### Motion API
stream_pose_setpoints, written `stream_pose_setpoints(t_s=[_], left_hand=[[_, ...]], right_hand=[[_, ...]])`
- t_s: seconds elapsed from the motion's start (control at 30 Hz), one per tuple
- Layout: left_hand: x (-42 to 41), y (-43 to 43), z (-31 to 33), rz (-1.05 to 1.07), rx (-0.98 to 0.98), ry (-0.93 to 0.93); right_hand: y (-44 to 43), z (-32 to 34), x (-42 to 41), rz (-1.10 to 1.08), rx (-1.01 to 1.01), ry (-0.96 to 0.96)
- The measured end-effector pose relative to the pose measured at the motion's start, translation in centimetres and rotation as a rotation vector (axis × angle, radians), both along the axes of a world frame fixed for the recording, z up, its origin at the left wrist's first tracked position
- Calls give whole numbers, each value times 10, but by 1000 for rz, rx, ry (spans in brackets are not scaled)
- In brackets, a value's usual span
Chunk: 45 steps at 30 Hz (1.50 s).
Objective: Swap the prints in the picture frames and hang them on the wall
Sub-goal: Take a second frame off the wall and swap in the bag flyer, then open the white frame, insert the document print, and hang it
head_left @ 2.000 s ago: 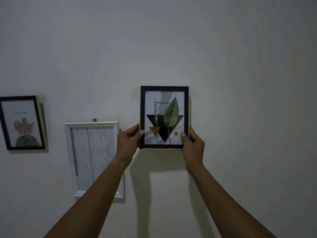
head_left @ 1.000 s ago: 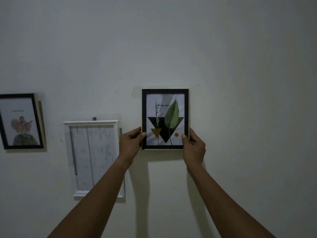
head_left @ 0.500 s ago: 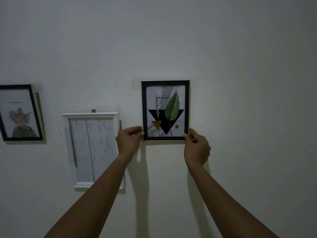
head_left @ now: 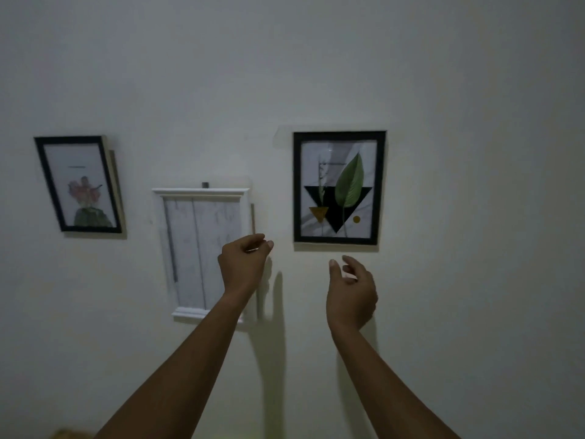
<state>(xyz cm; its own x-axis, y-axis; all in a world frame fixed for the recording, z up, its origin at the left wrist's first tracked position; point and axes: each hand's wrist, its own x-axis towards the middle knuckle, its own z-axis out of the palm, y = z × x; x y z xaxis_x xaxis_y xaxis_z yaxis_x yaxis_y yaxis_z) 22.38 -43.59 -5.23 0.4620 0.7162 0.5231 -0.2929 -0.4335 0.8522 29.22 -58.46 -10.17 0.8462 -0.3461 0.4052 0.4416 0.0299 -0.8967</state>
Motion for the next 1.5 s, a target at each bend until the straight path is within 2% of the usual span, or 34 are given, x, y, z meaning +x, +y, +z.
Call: stream_pose_setpoints(t_s=[0.17,0.23,0.33,0.53,0.7,0.87,1.13,1.27,1.5], left_hand=[[-43,59,-23,206,-11,12],[-55,90,-29,301,-27,20],[-64,138,-37,318,-40,14],[-64,208,-53,125,-20,80],[-64,225,-57,38,-13,98],[-65,239,-57,-116,-67,128],[-84,252,-34,-254,-41,18],[-109,253,-28,-290,20,-47],[-177,233,-49,-326,-43,-15]], right_hand=[[61,-20,-34,262,-118,19],[83,-20,-40,302,-174,20],[118,-18,-45,292,-167,20],[169,-22,-54,192,-93,65],[172,-23,-53,90,-224,46],[170,-23,-48,111,-269,41],[166,3,-64,121,-240,-74],[157,5,-93,146,-213,-117],[133,-5,-183,240,-159,-239]])
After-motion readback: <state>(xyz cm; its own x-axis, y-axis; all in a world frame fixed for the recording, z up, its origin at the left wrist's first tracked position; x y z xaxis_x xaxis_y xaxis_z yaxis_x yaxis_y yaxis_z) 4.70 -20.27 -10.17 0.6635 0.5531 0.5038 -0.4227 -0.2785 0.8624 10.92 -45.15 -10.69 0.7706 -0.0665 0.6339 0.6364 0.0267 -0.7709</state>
